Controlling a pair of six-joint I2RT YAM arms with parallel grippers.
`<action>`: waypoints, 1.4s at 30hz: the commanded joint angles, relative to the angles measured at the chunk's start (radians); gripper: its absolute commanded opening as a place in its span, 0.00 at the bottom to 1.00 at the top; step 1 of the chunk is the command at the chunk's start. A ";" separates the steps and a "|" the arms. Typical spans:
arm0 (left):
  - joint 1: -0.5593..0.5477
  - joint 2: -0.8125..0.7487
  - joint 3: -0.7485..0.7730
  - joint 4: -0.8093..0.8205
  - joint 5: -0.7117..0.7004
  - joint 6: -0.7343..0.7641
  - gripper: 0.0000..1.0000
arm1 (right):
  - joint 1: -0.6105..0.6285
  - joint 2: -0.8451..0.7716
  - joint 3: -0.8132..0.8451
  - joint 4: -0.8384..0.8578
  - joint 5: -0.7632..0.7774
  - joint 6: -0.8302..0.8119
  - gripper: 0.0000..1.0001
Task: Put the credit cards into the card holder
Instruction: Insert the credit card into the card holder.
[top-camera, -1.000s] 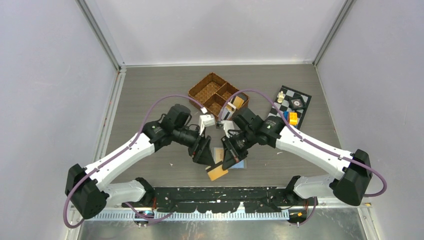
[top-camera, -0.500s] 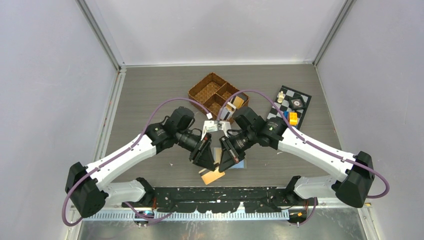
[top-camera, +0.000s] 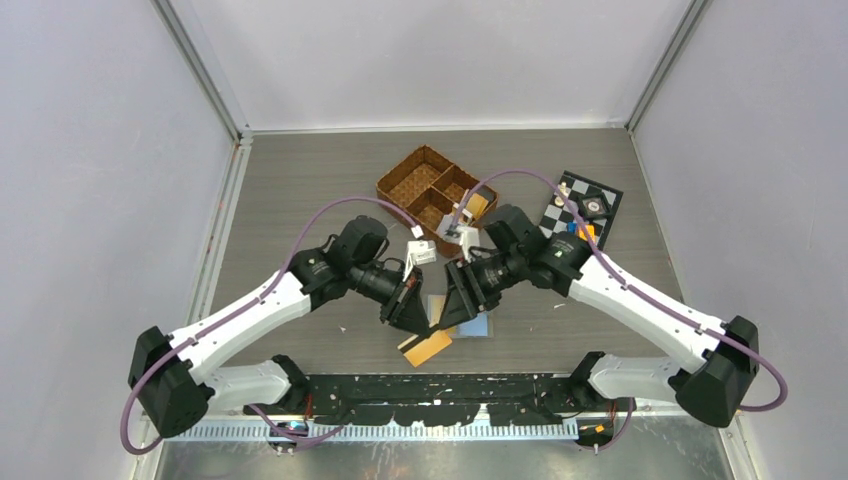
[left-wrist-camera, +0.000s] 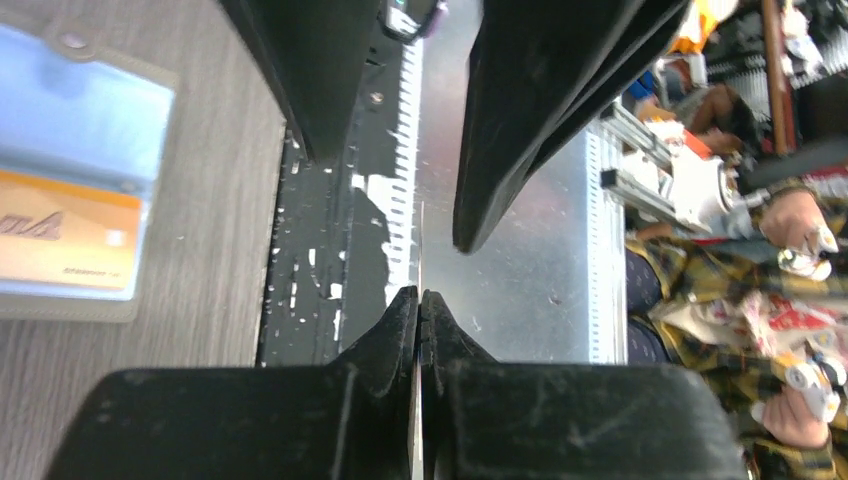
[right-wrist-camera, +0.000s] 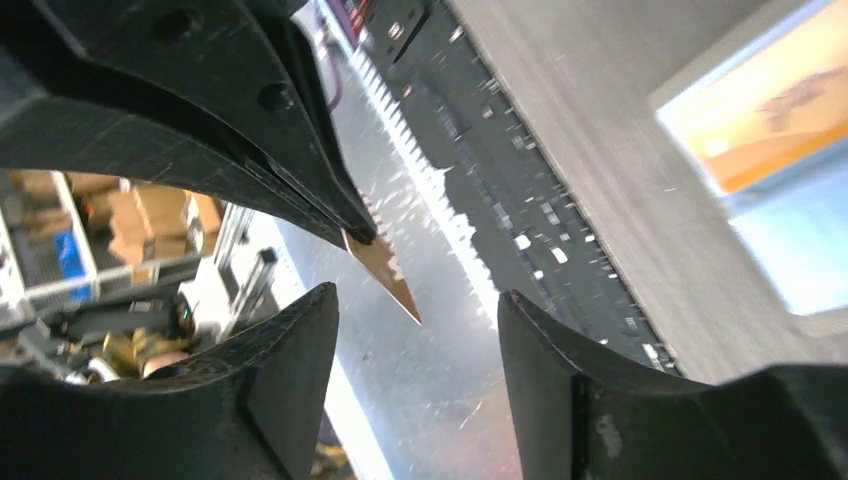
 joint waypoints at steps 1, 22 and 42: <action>-0.004 -0.042 -0.054 0.109 -0.213 -0.151 0.00 | -0.115 -0.086 -0.041 0.012 0.094 0.012 0.67; -0.003 0.375 -0.299 0.893 -0.567 -0.824 0.00 | -0.176 -0.056 -0.374 0.241 0.761 0.346 0.71; -0.002 0.429 -0.314 0.892 -0.623 -0.811 0.00 | -0.109 0.151 -0.335 0.195 0.928 0.391 0.40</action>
